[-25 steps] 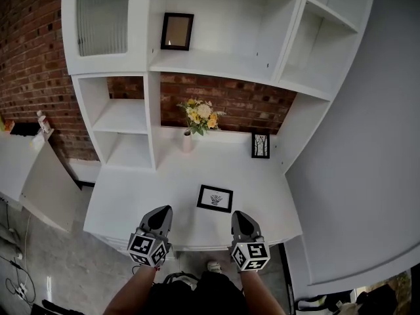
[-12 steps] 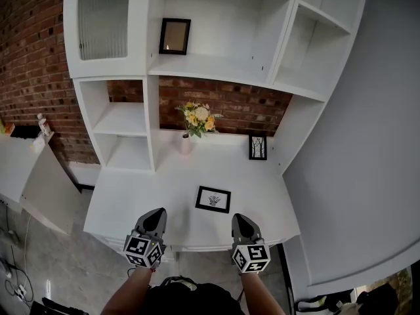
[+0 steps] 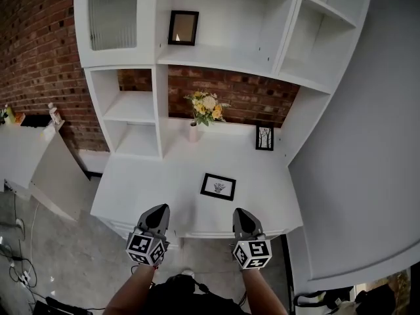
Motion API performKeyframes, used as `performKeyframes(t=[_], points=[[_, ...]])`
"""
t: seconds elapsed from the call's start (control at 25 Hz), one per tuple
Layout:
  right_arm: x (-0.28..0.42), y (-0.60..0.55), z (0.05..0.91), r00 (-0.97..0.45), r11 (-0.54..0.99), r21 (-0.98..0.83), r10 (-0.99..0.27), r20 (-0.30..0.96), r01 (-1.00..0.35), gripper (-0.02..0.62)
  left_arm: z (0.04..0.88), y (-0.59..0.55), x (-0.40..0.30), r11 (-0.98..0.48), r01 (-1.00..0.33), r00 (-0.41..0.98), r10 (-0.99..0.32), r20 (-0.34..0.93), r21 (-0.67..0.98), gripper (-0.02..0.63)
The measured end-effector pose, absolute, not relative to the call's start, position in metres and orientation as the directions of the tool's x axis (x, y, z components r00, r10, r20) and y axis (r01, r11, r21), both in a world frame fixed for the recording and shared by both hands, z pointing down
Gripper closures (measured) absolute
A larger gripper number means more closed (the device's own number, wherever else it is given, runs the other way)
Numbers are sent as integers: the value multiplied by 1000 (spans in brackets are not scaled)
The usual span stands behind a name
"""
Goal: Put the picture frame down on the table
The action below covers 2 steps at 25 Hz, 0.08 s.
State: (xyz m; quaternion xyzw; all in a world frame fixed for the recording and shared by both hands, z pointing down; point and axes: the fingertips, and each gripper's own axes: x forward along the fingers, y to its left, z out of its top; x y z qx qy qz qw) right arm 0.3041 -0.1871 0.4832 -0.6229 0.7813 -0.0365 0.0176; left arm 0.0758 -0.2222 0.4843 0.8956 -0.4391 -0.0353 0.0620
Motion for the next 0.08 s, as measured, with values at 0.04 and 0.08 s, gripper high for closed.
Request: performKeyframes(t=[0.04,0.08], points=[[302,-181,485,-228,225,-80,-973,26,-971,591,485,-216,74,-600,-786,606,-795,-4,145,614],[300,-175,488,-232,229,-82,-972,34,-970,591,487,-210,72,-594,-791,601,-799,2,148,614]])
